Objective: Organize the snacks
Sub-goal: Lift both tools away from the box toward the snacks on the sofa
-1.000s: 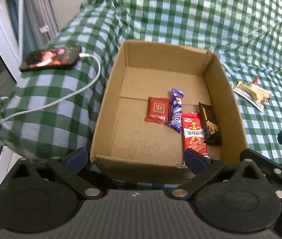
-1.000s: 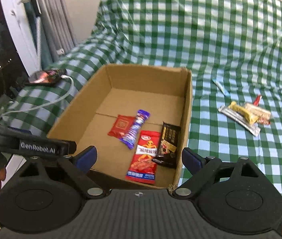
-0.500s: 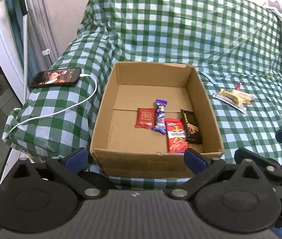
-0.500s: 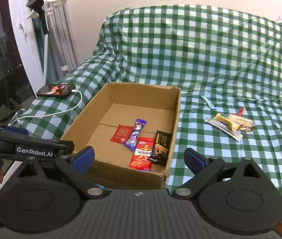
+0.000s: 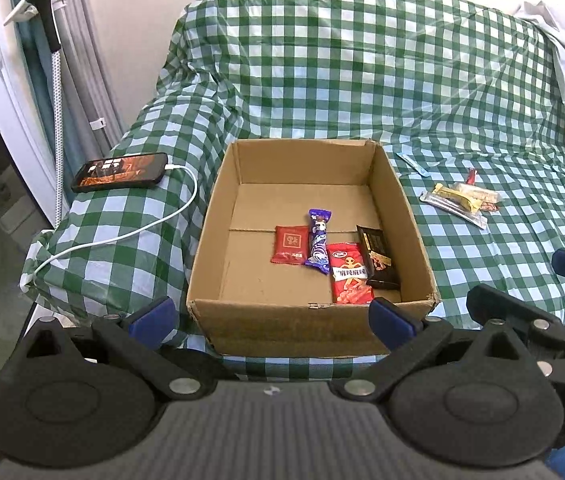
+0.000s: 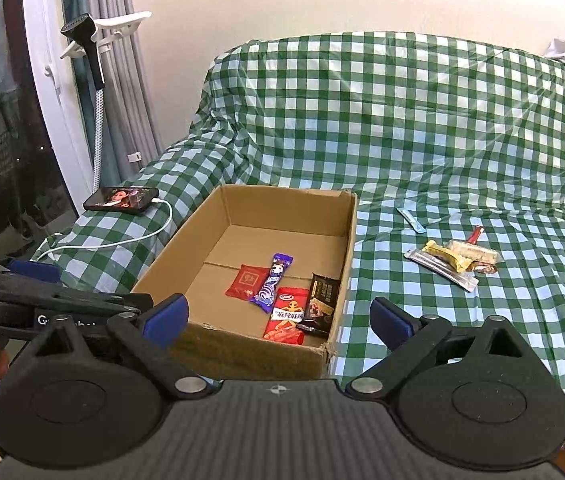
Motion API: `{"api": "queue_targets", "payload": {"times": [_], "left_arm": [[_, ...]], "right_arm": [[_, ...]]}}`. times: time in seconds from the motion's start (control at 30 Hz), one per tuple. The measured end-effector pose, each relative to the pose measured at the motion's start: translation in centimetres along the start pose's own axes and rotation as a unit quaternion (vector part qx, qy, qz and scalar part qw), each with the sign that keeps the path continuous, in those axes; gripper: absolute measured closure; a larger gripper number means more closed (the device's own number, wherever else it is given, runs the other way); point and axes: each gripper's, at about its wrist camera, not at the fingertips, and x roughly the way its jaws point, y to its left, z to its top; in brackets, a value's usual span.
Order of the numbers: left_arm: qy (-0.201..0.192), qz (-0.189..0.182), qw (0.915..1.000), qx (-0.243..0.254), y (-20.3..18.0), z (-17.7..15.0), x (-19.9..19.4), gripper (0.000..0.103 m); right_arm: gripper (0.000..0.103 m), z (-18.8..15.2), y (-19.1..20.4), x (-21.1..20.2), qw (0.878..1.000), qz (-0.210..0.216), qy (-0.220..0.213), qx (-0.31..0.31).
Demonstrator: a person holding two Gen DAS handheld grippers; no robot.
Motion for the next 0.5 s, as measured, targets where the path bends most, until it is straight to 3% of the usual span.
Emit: {"api": "queue_targets", "payload": {"times": [0.5], "left_arm": [[0.007, -0.002, 1.0, 0.005, 0.12, -0.14, 0.29, 0.0]], "right_arm": [[0.005, -0.12, -0.14, 0.25, 1.0, -0.001, 0.009, 0.006]]}}
